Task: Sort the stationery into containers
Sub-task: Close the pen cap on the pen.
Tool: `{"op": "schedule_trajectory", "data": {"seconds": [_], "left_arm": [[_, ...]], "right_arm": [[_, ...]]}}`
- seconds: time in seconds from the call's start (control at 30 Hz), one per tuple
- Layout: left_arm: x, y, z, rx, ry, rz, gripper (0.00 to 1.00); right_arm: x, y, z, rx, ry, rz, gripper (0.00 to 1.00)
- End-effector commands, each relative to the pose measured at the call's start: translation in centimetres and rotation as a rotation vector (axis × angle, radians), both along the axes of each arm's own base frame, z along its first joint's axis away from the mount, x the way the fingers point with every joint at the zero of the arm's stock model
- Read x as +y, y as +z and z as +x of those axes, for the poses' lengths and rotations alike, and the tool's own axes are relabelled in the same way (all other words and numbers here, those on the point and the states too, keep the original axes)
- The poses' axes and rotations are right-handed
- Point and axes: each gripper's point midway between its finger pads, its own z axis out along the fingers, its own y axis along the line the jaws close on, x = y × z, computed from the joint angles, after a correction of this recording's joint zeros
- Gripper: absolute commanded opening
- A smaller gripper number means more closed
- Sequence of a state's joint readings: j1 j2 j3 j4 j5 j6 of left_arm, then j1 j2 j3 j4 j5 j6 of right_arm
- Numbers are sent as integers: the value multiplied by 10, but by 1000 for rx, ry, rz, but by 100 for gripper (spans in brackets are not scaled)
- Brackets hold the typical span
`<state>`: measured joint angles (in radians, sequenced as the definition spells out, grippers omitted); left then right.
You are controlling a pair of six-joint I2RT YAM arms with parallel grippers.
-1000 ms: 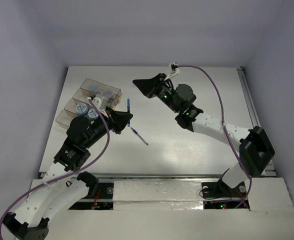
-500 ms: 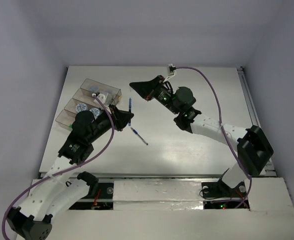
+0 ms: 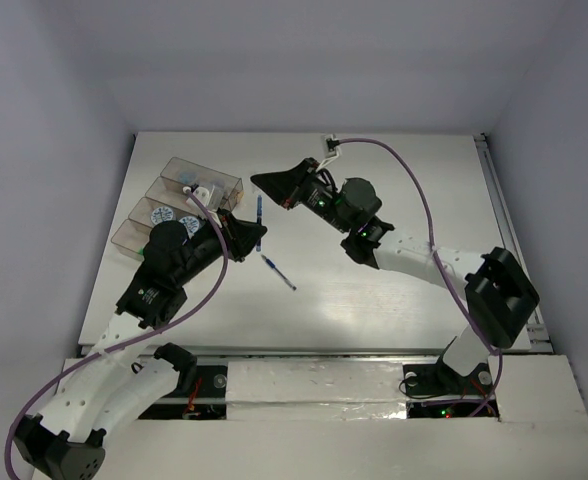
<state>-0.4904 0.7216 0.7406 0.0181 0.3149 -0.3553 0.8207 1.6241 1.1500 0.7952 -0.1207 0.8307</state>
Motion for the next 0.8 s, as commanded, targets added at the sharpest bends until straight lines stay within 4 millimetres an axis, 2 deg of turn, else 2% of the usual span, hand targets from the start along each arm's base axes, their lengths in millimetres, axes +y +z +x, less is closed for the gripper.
{"op": "schedule_trajectory", "data": {"seconds": [0.0,0.1,0.57,0.77], "left_arm": [[-1,17,-2,-52,-14,-33,0],[0,16,-2,-49,-9,-32,0],[-1,13,0,-39,-11,-26,0],[3,16,1,-51,11,-27,0]], "right_arm": [[-7,38,-12,-101,-2,75,0],[-7,42,-18,-114,1,79,0],[-18,58,-21,-151,-32,99,0],[-19,57,-24,-153,-26,94,0]]}}
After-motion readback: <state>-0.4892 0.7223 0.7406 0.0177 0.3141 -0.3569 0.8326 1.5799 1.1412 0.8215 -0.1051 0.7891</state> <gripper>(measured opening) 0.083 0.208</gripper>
